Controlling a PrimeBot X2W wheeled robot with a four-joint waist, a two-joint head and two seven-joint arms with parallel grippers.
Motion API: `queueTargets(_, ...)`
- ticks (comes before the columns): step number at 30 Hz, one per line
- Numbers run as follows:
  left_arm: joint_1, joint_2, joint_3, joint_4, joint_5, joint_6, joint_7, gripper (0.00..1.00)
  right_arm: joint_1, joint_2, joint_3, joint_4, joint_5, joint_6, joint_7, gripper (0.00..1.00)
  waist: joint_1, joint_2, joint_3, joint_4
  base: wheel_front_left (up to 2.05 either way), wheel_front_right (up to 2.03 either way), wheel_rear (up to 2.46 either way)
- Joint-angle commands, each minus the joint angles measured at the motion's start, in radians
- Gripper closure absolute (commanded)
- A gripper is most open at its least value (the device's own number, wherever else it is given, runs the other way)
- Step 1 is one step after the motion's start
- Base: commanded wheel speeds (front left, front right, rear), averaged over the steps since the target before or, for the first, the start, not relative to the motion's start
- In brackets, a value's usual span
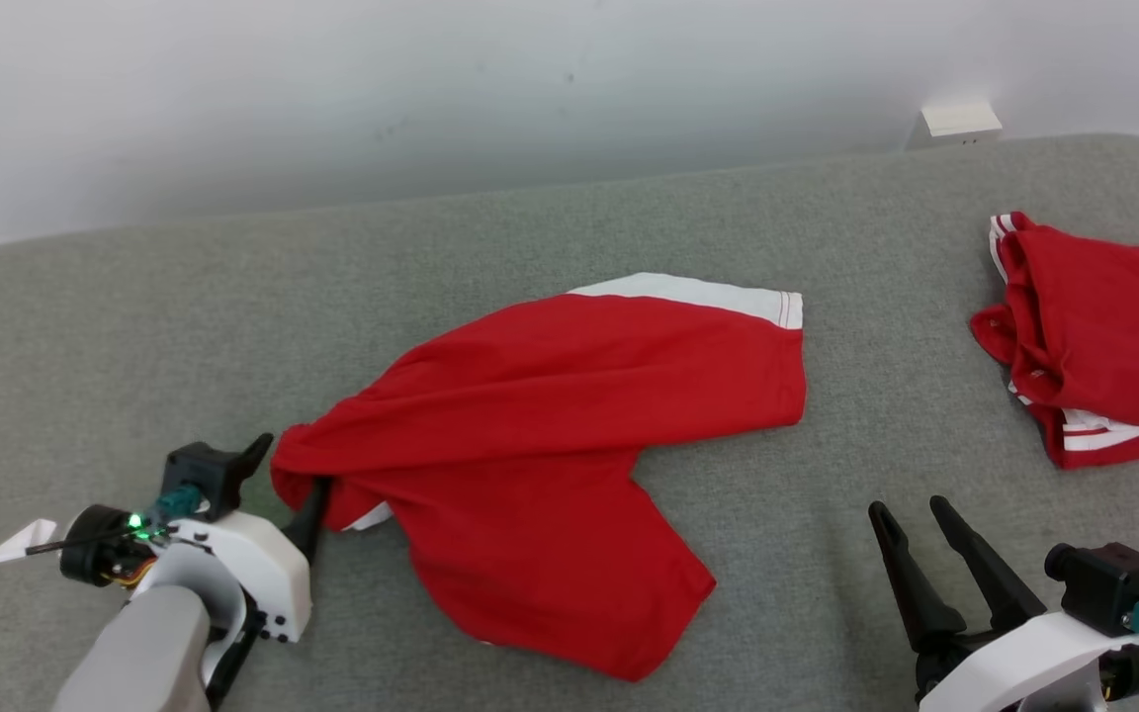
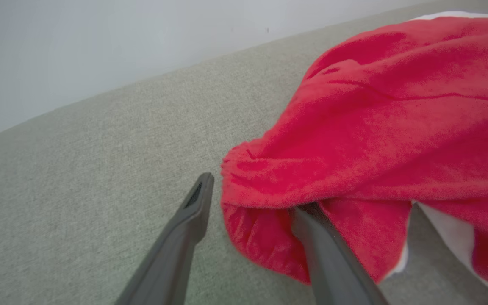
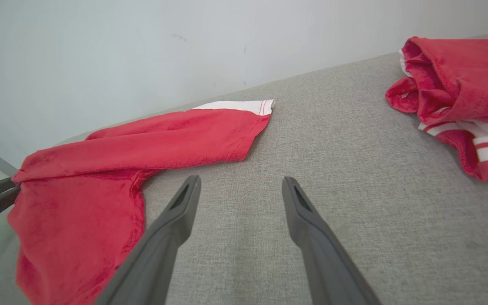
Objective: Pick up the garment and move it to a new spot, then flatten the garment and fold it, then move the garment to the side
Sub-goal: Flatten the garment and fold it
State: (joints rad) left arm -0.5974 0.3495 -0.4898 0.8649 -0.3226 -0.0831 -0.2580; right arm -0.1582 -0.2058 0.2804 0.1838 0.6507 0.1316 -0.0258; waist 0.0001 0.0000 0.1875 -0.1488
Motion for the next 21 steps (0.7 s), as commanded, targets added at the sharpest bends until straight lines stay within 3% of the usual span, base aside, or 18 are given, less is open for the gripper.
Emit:
queueTargets(1, 0.0, -0.001, 0.012, 0.002, -0.014, -0.004, -0.007, 0.0, 0.01, -0.001, -0.003, 0.003, -0.003, -0.002, 0.003, 0.0, -0.0001, 0.0, -0.012, 0.01, 0.0, 0.0, 0.0)
queueTargets(10, 0.107, -0.01, 0.094, -0.103, -0.086, -0.008, -0.006, 0.0, 0.047, -0.008, -0.003, 0.014, 0.01, -0.002, 0.012, 0.0, -0.0001, 0.0, -0.104, 0.073, 0.0, 0.0, 0.0)
queueTargets(16, 0.238, -0.029, 0.188, -0.285, -0.129, 0.062, -0.006, 0.0, 0.08, 0.002, 0.008, 0.009, 0.033, -0.002, 0.027, 0.0, -0.0001, 0.0, -0.145, 0.103, 0.0, 0.0, 0.0)
queueTargets(21, 0.366, -0.08, 0.271, -0.457, -0.149, 0.11, -0.006, 0.0, 0.103, -0.006, 0.054, 0.004, 0.06, -0.002, 0.069, 0.0, -0.0001, 0.0, -0.154, 0.121, 0.0, 0.0, 0.0)
